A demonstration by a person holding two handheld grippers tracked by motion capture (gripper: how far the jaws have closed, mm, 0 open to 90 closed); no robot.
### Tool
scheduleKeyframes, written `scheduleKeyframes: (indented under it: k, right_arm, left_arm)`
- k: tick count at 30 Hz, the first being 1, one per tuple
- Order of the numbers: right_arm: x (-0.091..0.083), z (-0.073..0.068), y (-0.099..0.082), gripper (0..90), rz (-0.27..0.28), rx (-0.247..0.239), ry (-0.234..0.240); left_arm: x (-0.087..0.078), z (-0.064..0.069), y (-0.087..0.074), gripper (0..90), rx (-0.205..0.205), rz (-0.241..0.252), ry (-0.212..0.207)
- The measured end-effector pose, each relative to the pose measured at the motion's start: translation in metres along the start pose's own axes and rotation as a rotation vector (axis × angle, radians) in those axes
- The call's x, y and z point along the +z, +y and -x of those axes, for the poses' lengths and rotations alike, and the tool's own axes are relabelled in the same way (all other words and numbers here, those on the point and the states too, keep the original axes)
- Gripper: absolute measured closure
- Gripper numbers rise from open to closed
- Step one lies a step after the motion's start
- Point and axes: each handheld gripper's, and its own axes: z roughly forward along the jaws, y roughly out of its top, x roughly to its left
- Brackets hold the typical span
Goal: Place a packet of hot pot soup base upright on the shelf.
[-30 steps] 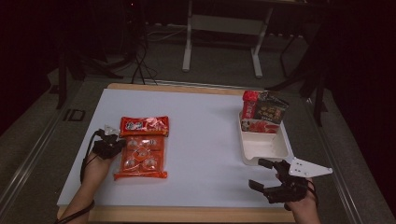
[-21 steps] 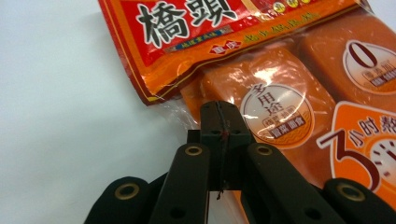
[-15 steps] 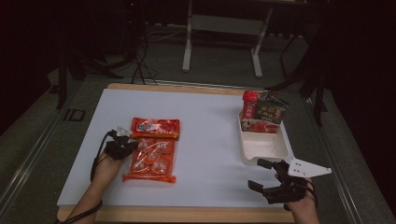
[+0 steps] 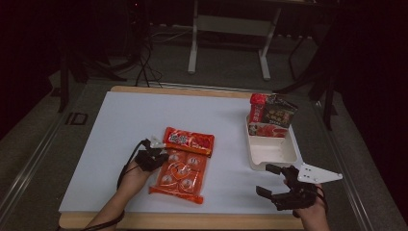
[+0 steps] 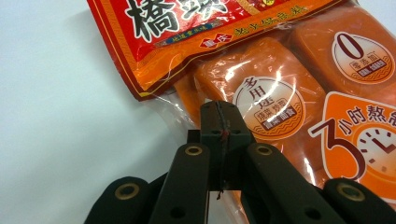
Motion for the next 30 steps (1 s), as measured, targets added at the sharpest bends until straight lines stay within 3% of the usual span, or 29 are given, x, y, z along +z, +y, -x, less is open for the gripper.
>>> scheduleKeyframes:
  k: [4, 8, 16, 20, 28, 30]
  right_arm:
    - [0.0, 0.0, 0.0, 14.3, -0.002, -0.001, 0.0]
    - [0.0, 0.0, 0.0, 14.3, 0.001, 0.002, -0.002]
    - [0.0, 0.0, 0.0, 14.3, 0.001, -0.002, 0.002]
    - [0.0, -0.001, 0.001, 14.3, 0.002, -0.002, -0.001]
    - [0.001, -0.001, 0.0, 14.3, -0.003, -0.004, 0.001]
    - [0.002, -0.002, 0.001, 14.3, -0.003, -0.006, 0.001]
  left_arm:
    - [0.002, 0.01, 0.003, 90.0, 0.032, -0.006, -0.014]
    - [-0.004, 0.007, -0.001, 90.0, 0.005, -0.003, -0.033]
    - [-0.024, 0.018, -0.022, 90.0, 0.03, -0.038, -0.056]
    - [-0.03, 0.024, -0.031, 90.0, 0.015, -0.041, -0.062]
    - [-0.033, 0.034, -0.036, 90.0, 0.001, -0.052, -0.09]
    - [-0.033, 0.038, -0.036, 90.0, 0.014, -0.05, -0.088]
